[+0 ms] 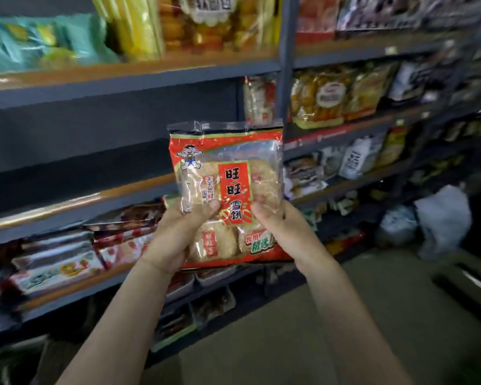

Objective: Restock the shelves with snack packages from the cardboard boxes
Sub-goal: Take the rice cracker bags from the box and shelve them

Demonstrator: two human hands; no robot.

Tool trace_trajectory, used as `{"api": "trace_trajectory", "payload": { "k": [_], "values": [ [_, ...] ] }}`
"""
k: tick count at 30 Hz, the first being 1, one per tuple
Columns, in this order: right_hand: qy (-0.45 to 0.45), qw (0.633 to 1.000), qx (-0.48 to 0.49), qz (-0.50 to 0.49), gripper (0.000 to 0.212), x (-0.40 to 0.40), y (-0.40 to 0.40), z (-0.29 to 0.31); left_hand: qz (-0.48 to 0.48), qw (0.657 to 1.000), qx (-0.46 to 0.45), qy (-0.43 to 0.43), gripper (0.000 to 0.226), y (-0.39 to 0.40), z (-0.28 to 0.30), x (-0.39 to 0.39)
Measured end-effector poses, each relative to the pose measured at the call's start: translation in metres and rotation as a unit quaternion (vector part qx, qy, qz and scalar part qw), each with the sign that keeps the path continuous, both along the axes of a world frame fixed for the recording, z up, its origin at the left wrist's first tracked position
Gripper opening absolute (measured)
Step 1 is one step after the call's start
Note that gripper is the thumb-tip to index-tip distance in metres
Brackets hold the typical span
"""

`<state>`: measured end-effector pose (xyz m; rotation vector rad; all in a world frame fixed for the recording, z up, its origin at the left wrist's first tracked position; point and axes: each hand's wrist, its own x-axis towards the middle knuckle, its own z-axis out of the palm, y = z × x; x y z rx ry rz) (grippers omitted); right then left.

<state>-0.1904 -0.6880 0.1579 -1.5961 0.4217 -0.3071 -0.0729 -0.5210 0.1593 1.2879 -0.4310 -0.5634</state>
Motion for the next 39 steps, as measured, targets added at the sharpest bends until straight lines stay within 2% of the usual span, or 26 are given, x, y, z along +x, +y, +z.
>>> {"api": "trace_trajectory", "payload": {
  "k": [5, 8, 12, 14, 16, 19, 21, 25, 29, 31, 34, 39],
  "values": [
    [-0.001, 0.996, 0.005, -0.084, 0.038, -0.010, -0.072, -0.029, -0.047, 0.999, 0.009, -0.004, 0.038, -0.093, -0.022, 0.003],
    [0.002, 0.995, 0.012, -0.099, 0.040, 0.001, -0.122, -0.048, -0.062, 0.998, 0.015, -0.002, 0.043, -0.144, -0.041, 0.016],
    [0.016, 0.994, -0.010, -0.106, 0.042, 0.040, -0.197, -0.057, -0.028, 0.999, 0.025, 0.000, 0.056, -0.219, -0.054, 0.052],
    [0.011, 0.993, -0.020, -0.115, 0.038, 0.056, -0.239, -0.053, -0.021, 1.000, 0.019, -0.005, 0.052, -0.259, -0.053, 0.066],
    [-0.013, 0.991, -0.021, -0.134, 0.029, 0.068, -0.281, -0.046, -0.010, 0.999, 0.024, -0.029, 0.043, -0.302, -0.049, 0.076],
    [-0.045, 0.981, -0.015, -0.189, 0.026, 0.079, -0.336, -0.032, 0.026, 0.992, 0.059, -0.107, 0.057, -0.357, -0.043, 0.083],
    [-0.047, 0.979, -0.017, -0.200, 0.023, 0.093, -0.367, -0.024, 0.031, 0.983, 0.085, -0.161, 0.058, -0.389, -0.041, 0.088],
    [-0.048, 0.987, -0.047, -0.146, 0.025, 0.147, -0.418, -0.009, 0.101, 0.972, 0.079, -0.195, 0.066, -0.441, -0.031, 0.108],
    [-0.058, 0.990, -0.114, -0.063, 0.037, 0.203, -0.453, -0.001, 0.225, 0.944, 0.118, -0.208, 0.105, -0.476, -0.035, 0.143],
    [-0.061, 0.989, -0.133, -0.022, 0.041, 0.226, -0.466, -0.001, 0.278, 0.930, 0.143, -0.196, 0.115, -0.490, -0.037, 0.154],
    [-0.066, 0.986, -0.149, 0.026, 0.060, 0.259, -0.481, 0.001, 0.348, 0.908, 0.151, -0.179, 0.114, -0.508, -0.032, 0.166],
    [-0.036, 0.982, -0.159, 0.090, 0.073, 0.309, -0.488, 0.007, 0.428, 0.889, 0.114, -0.121, 0.100, -0.521, -0.027, 0.200]
  ]
}}
